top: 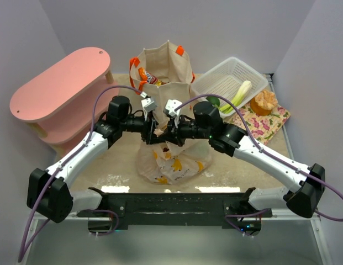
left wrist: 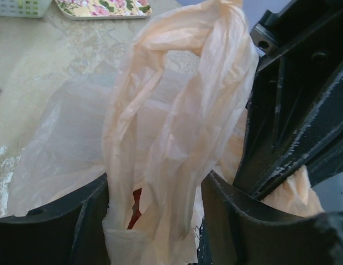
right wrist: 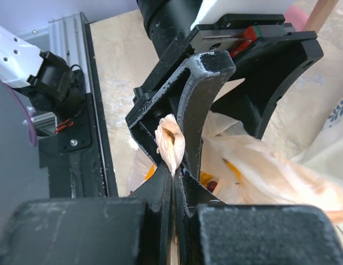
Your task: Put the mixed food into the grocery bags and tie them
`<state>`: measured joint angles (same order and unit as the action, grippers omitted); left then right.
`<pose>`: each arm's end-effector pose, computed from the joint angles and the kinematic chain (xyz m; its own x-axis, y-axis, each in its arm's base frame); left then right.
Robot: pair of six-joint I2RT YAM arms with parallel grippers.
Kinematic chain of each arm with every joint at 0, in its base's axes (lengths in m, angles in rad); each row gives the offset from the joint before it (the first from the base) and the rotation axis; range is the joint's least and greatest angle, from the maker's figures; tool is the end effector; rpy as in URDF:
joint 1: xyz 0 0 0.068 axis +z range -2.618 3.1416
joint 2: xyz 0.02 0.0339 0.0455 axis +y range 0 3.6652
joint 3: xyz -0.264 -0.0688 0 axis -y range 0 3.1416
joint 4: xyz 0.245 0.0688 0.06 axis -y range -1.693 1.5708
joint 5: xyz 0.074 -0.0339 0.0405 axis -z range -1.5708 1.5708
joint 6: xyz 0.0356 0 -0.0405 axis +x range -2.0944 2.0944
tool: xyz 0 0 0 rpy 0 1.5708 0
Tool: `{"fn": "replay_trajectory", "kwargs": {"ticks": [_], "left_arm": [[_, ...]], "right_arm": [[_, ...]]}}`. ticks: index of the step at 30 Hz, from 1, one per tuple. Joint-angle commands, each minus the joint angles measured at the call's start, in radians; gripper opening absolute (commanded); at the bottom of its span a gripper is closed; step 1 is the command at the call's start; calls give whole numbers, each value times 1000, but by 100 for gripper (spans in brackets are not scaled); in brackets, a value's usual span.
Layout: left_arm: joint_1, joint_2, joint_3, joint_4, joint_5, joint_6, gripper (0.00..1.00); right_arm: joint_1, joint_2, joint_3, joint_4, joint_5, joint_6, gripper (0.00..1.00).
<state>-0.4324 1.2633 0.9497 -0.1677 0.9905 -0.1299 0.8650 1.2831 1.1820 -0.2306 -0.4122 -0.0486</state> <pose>0.2368 -0.1421 0.3033 -0.5337 0.1681 -0.8288 0.8408 0.2107 -0.4987 0.1809 0.2343 0.3669 -0.1652 -0.2624 -0.9507 -0.9522 0.2936 0.0844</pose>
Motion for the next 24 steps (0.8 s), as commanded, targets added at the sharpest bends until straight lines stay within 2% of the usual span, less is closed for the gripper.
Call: {"fn": "replay_trajectory", "kwargs": {"ticks": [1, 5, 11, 24], "left_arm": [[-5, -77, 0, -56, 30, 73, 68], [-5, -117, 0, -104, 5, 125, 79], [-3, -191, 20, -199, -36, 231, 85], [-5, -298, 61, -378, -16, 412, 85]], "right_arm": [[-9, 12, 45, 13, 50, -2, 0], [-11, 4, 42, 5, 53, -5, 0], [-18, -5, 42, -18, 56, -26, 0], [-38, -11, 44, -26, 53, -40, 0]]}}
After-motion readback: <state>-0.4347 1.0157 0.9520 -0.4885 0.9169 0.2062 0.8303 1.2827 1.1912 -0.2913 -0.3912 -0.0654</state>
